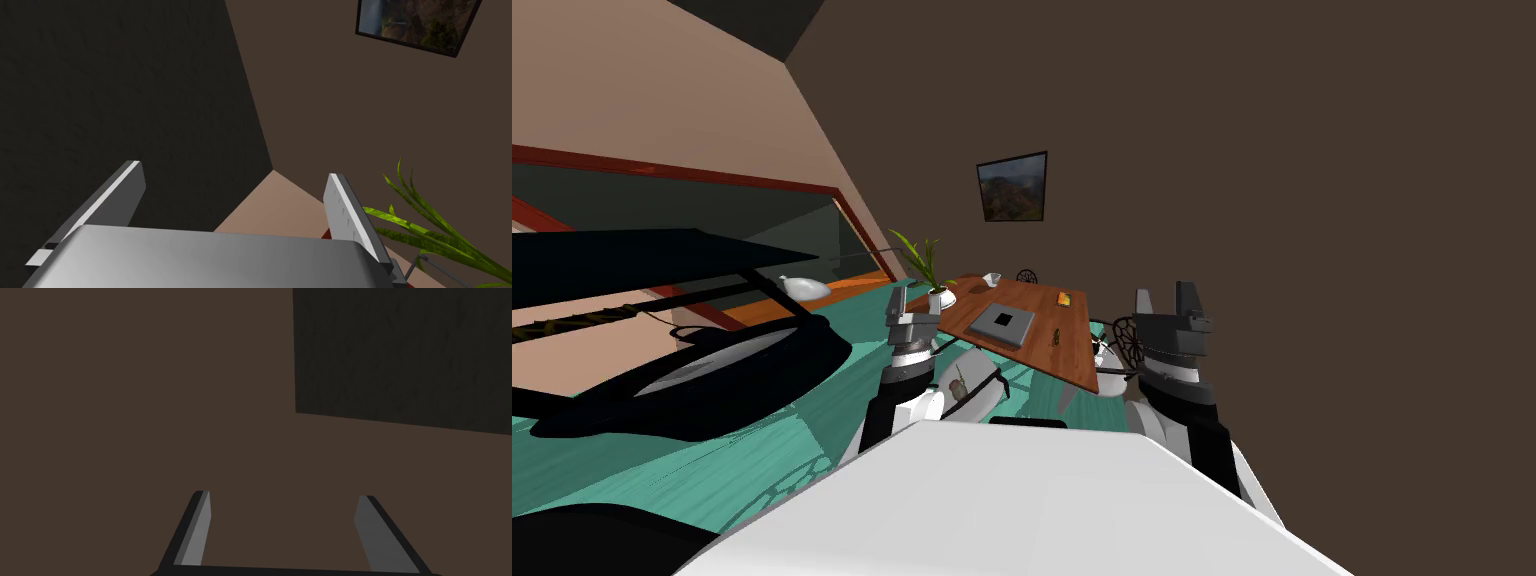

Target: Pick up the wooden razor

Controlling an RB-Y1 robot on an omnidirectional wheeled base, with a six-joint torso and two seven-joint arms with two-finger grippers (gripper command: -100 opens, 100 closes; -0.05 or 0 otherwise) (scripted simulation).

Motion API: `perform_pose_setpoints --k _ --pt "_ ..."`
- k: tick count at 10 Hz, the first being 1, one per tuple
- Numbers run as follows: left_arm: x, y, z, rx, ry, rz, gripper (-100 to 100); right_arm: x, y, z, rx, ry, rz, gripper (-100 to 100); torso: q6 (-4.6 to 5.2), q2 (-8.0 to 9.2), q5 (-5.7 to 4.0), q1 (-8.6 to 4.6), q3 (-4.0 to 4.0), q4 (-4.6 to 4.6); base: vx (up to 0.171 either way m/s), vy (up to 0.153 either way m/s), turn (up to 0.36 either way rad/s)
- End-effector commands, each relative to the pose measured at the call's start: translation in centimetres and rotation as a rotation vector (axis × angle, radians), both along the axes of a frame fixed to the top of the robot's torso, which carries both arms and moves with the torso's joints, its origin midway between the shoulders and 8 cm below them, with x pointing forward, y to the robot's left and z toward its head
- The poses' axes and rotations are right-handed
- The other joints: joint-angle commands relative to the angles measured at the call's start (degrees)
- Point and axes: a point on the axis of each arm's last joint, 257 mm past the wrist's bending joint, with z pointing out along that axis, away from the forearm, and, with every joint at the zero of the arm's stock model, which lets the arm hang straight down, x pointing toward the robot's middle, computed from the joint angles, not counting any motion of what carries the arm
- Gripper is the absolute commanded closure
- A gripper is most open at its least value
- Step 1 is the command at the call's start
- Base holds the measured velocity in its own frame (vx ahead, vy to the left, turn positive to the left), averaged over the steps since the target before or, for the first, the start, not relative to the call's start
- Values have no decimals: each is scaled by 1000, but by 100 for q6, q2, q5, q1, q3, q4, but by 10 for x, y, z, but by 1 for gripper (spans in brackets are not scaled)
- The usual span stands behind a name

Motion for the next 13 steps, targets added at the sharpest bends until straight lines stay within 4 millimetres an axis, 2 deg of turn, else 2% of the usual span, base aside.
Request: perform_pose_setpoints --k 1,4,8,10,11,12,13 --pt "0 0 0 0 0 0 0 12 0 -11 -19 43 2 -100 0 0 0 0 0 0 -2 3 108" --pt "0 0 0 0 0 0 0 40 -3 -41 -55 149 -6 -100 -1 -1 0 -2 -1 0 -2 1 125" --pt "0 0 0 0 0 0 0 86 -16 -98 -126 338 -43 -100 -2 -4 0 1 -2 -1 -1 7 202" --pt "0 0 0 0 0 0 0 102 -26 -129 -143 428 -61 -100 2 -3 0 0 -2 -1 0 5 93" --pt "0 0 0 0 0 0 0 104 -27 -132 -141 440 -63 -100 -1 -3 0 1 -2 -1 0 3 95" --pt "0 0 0 0 0 0 0 115 -33 -149 -164 500 -79 -100 1 -2 0 0 -1 -1 0 7 185" --pt "0 0 0 0 0 0 0 116 -35 -155 -163 513 -81 -100 -2 -3 0 1 -2 -1 1 3 83"
